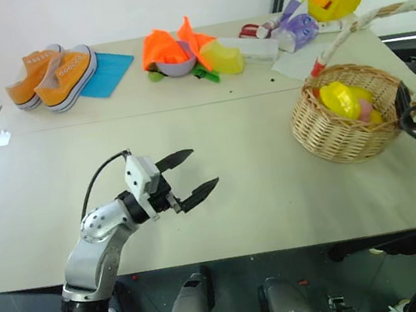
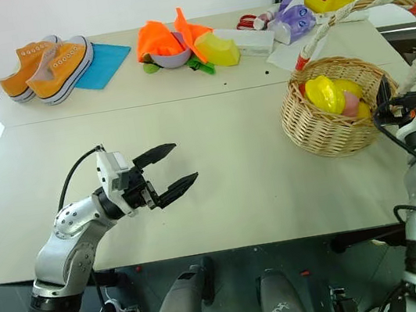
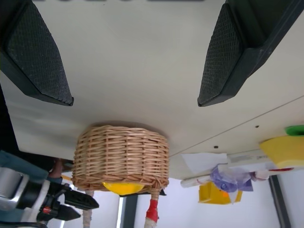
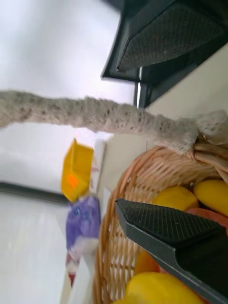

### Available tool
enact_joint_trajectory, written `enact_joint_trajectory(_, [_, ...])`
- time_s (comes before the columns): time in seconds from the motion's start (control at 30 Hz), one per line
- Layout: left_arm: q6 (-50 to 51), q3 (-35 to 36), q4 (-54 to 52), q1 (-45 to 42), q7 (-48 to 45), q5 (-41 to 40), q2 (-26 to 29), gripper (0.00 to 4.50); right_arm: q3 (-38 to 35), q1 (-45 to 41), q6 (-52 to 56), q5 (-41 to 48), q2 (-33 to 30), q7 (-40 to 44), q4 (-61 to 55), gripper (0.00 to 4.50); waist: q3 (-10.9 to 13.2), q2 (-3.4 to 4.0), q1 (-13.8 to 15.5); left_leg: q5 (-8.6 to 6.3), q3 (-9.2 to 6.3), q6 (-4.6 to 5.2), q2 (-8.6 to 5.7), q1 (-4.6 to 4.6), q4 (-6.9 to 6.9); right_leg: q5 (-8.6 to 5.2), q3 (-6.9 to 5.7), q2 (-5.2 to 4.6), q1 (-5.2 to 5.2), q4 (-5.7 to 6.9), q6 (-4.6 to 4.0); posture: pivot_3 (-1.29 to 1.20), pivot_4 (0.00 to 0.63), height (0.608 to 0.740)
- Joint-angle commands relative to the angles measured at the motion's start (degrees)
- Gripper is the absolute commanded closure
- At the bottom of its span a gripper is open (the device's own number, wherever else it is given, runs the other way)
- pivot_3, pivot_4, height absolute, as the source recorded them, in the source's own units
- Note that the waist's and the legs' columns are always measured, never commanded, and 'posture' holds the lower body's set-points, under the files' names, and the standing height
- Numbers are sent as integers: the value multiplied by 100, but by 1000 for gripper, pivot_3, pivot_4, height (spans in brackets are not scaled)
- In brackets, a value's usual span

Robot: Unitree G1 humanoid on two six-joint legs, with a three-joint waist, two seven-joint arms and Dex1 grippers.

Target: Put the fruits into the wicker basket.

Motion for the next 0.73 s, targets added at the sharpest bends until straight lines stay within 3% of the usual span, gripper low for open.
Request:
enact_joint_trajectory(0.03, [-96, 104, -134, 7, 42, 18, 12, 0, 142, 91, -183, -410, 114, -298, -912, 23, -1, 1, 1, 0, -1, 0, 0, 4, 1, 0, 0, 0, -2, 0, 0, 0, 150, 740])
enact_joint_trajectory(0.13, [-65, 182, -176, 56, 92, -14, 50, 0, 852, 241, -952, -1004, -154, 136, -1392, 23, -1, 3, -9, 0, -1, -1, 0, 6, -1, 0, 2, 0, -5, 0, -1, 0, 150, 740])
enact_joint_trajectory(0.2, [-79, 272, -182, 103, 149, 14, 91, 0, 1464, 343, -1206, -644, -123, 794, -1414, 23, -4, 2, -38, 0, 0, -1, 1, 8, -4, 0, 3, 1, -6, 0, 0, 0, 150, 740])
enact_joint_trajectory(0.33, [26, 568, -128, 229, 371, 163, 301, 0, 2196, 489, 278, 1619, -241, 2680, -1254, 23, -5, -2, -16, -2, -1, 0, 5, 41, -10, -1, 2, 3, 36, -10, -1, 0, 150, 740])
enact_joint_trajectory(0.43, [76, 852, -11, 375, 598, 329, 520, 0, 2169, 422, 1285, 3014, -682, 3811, -1314, 23, 0, 1, 4, -11, -6, 11, 0, 59, -9, -1, -1, -8, 64, -31, -2, 0, 150, 740])
enact_joint_trajectory(0.53, [-44, 991, -48, 597, 611, 411, 640, 0, 2245, 173, 1255, 2812, -1024, 4298, -926, 23, -1, -1, 1, -15, -8, 10, 1, 60, -8, -3, 1, -19, 65, -47, -6, 0, 150, 740])
enact_joint_trajectory(0.73, [-95, 1279, -48, 1093, 757, 550, 767, 0, 2421, -454, 945, 2296, -984, 4525, -79, 23, -2, -2, 9, -17, -5, 7, 1, 50, -21, -5, 2, -27, 47, -53, -10, 0, 150, 740])
